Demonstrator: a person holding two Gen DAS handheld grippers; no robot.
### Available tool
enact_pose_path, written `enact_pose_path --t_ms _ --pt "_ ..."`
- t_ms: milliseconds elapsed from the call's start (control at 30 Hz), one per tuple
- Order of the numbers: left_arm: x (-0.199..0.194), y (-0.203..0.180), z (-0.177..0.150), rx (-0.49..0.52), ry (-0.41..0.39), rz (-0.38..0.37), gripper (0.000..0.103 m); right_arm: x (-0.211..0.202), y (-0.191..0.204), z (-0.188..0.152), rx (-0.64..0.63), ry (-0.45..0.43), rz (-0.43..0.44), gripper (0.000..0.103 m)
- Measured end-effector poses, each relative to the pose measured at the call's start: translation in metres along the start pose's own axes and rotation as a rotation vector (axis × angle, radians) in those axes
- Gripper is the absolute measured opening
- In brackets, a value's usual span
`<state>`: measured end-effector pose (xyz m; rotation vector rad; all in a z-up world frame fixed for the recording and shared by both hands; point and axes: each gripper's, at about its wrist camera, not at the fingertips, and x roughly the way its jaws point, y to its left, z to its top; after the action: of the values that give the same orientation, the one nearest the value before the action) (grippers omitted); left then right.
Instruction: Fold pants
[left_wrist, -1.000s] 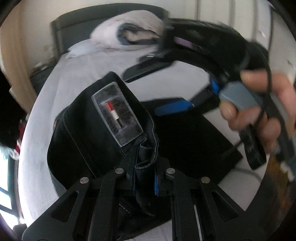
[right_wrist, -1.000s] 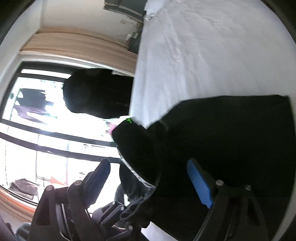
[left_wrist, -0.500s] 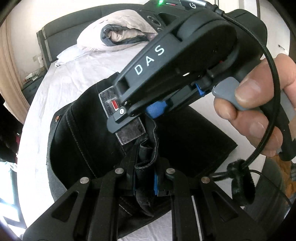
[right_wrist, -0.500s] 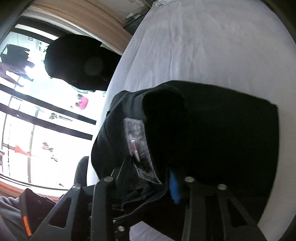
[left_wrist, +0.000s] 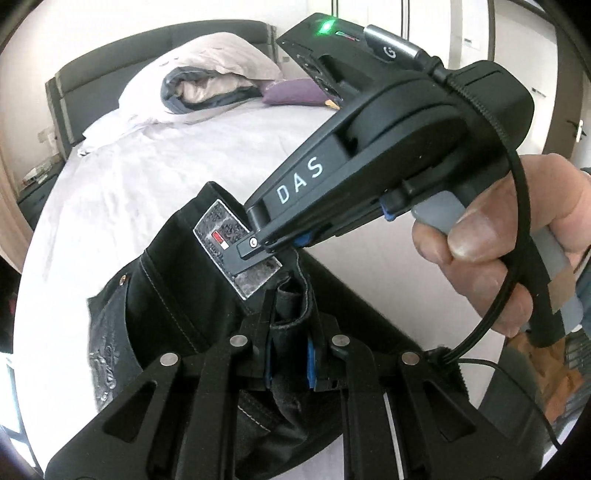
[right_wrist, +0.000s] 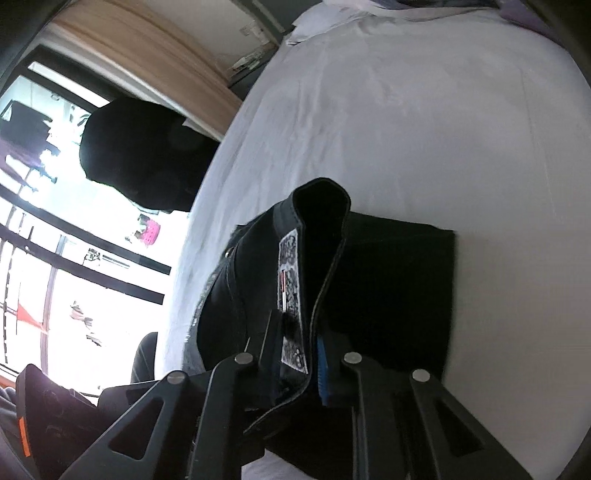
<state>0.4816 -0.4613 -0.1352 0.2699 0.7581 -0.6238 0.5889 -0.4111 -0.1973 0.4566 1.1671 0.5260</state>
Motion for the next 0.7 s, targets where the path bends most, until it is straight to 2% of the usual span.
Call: enact_pose_path --t_ms 300,700 --pt "0.03 -0.026 0.0 0.015 0.035 -0.019 0.011 -0.002 -0.039 -0.005 0.058 -0.01 -0.001 0.017" --pt "0.05 -0.033 -0.002 0.042 0.047 -0.044 0.011 -0.001 -0.045 -0.005 0.107 -0.027 0.007 0.017"
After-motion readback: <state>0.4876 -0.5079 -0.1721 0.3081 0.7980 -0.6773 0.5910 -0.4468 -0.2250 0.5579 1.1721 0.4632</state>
